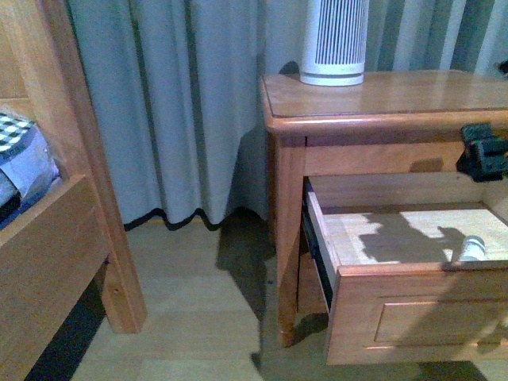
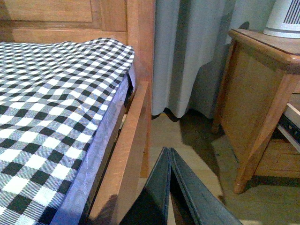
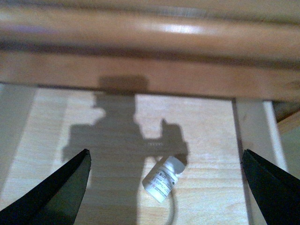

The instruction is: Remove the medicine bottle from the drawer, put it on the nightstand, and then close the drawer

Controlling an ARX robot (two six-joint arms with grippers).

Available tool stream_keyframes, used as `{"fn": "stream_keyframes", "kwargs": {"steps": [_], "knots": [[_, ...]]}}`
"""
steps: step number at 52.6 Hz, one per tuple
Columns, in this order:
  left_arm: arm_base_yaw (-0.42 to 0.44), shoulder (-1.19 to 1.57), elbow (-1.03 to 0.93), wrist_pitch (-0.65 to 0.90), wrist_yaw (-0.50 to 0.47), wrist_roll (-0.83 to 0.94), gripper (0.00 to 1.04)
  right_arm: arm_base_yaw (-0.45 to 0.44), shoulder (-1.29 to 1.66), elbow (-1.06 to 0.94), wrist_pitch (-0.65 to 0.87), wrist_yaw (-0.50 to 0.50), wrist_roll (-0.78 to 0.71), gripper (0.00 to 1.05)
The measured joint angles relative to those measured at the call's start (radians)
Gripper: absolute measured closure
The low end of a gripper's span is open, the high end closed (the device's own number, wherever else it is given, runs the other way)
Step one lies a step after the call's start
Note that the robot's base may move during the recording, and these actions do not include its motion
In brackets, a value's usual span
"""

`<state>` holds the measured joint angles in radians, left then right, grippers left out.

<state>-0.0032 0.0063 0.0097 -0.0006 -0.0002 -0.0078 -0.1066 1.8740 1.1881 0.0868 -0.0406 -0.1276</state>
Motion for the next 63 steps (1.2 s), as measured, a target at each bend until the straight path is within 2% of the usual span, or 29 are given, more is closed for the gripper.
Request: {"fn": "stream_keyframes", "kwargs": {"steps": [5,13,17,24,34,42,63], "knots": [[0.0,0.0,0.0,0.0,0.0,-0.001,1.0,0.017,0.113,0.034,0.01,0.047,0.003,0.07],[0.0,0.0,0.0,0.0,0.0,0.0,0.76,0.038,0.254,0.077,0.037,0.085,0.02,0.07],[0.0,0.0,0.0,0.0,0.0,0.0,0.59,0.042,0.305,0.095,0.045,0.096,0.034,0.07],[0.0,0.0,0.0,0.0,0.0,0.0,0.41,0.042,0.34,0.108,0.055,0.102,0.048,0.07],[0.0,0.0,0.0,0.0,0.0,0.001,0.05,0.019,0.387,0.111,0.049,0.099,0.102,0.07],[0.0,0.0,0.0,0.0,0.0,0.001,0.07,0.005,0.394,0.104,0.068,0.112,0.136,0.09],[0.0,0.0,0.0,0.0,0.0,0.001,0.07,0.01,0.357,0.017,0.146,0.128,0.131,0.65]]}}
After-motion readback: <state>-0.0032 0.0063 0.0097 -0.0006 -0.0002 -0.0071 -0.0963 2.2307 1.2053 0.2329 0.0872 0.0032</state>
